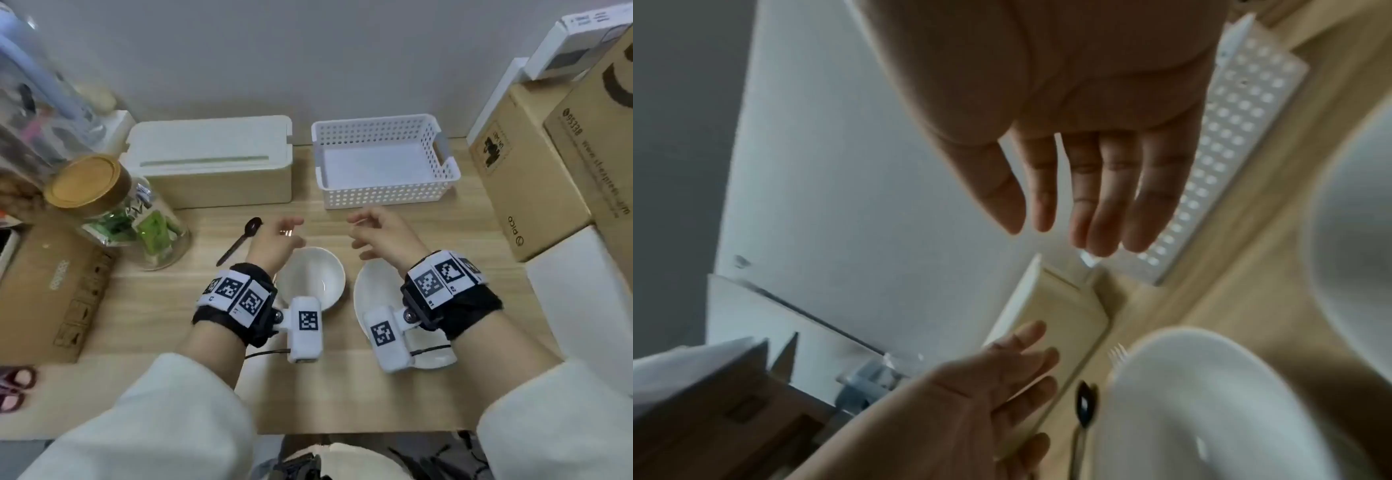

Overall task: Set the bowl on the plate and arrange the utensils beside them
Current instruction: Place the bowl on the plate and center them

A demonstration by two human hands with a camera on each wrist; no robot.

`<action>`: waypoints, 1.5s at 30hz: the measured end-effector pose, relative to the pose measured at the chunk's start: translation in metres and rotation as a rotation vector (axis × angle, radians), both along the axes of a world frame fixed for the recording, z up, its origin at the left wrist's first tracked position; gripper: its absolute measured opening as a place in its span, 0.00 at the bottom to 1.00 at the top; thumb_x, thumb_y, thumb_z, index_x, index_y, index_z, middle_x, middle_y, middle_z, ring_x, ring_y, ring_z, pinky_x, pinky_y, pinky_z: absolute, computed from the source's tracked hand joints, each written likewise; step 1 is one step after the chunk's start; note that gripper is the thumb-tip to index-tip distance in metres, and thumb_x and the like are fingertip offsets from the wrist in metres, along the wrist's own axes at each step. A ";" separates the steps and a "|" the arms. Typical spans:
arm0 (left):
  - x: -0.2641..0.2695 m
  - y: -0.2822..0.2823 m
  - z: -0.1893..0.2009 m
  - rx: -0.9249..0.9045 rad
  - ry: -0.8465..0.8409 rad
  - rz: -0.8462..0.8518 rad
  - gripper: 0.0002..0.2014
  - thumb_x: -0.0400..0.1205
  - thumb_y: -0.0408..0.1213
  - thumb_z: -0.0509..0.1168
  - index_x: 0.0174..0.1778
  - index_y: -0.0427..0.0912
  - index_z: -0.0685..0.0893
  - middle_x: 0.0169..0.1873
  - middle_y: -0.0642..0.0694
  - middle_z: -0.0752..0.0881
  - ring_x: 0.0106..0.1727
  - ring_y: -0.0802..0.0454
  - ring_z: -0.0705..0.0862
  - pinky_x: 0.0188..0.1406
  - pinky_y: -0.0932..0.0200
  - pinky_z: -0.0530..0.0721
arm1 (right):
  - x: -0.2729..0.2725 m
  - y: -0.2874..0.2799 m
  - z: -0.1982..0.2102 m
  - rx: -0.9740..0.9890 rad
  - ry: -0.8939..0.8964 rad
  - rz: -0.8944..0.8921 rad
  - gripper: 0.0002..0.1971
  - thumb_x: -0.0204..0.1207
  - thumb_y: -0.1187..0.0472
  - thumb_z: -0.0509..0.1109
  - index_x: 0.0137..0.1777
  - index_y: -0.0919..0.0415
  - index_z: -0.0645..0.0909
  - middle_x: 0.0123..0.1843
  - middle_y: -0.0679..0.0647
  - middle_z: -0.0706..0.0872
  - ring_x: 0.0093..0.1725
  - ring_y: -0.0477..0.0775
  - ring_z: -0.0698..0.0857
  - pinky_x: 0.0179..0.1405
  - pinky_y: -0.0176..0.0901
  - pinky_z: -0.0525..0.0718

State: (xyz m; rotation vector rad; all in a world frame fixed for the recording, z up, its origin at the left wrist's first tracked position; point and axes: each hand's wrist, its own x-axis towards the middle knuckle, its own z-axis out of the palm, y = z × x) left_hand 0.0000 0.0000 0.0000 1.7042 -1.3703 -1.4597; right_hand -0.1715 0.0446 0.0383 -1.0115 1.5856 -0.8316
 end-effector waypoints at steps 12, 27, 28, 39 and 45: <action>0.025 0.035 -0.056 0.281 -0.097 0.004 0.19 0.81 0.30 0.56 0.69 0.33 0.72 0.63 0.31 0.78 0.54 0.35 0.80 0.26 0.55 0.88 | 0.017 0.021 -0.060 0.200 -0.067 -0.032 0.22 0.75 0.67 0.66 0.69 0.62 0.69 0.37 0.52 0.78 0.34 0.50 0.81 0.38 0.38 0.85; -0.024 0.037 -0.025 0.406 0.299 -0.058 0.17 0.79 0.25 0.53 0.62 0.39 0.76 0.46 0.44 0.80 0.44 0.47 0.81 0.23 0.62 0.86 | -0.101 0.079 -0.088 0.427 0.219 -0.668 0.28 0.73 0.62 0.65 0.74 0.57 0.67 0.68 0.59 0.75 0.65 0.63 0.75 0.59 0.49 0.73; -0.027 0.038 -0.025 0.445 0.316 -0.068 0.17 0.78 0.25 0.54 0.61 0.39 0.76 0.46 0.43 0.80 0.44 0.47 0.81 0.23 0.62 0.85 | -0.103 0.082 -0.091 0.442 0.194 -0.625 0.24 0.74 0.64 0.63 0.72 0.60 0.69 0.60 0.59 0.77 0.57 0.62 0.77 0.52 0.47 0.72; 0.003 0.045 -0.031 0.530 0.277 -0.044 0.12 0.67 0.30 0.61 0.45 0.45 0.79 0.43 0.43 0.80 0.42 0.47 0.81 0.22 0.63 0.85 | -0.066 0.067 -0.110 0.346 0.200 -0.402 0.17 0.77 0.66 0.61 0.64 0.62 0.81 0.60 0.61 0.87 0.53 0.61 0.84 0.53 0.48 0.81; 0.049 0.044 -0.032 0.436 0.129 0.043 0.15 0.63 0.33 0.58 0.45 0.46 0.80 0.41 0.42 0.77 0.38 0.46 0.77 0.18 0.64 0.79 | -0.026 0.045 -0.109 0.337 0.205 -0.220 0.21 0.75 0.67 0.63 0.69 0.62 0.76 0.69 0.59 0.82 0.66 0.61 0.81 0.66 0.48 0.76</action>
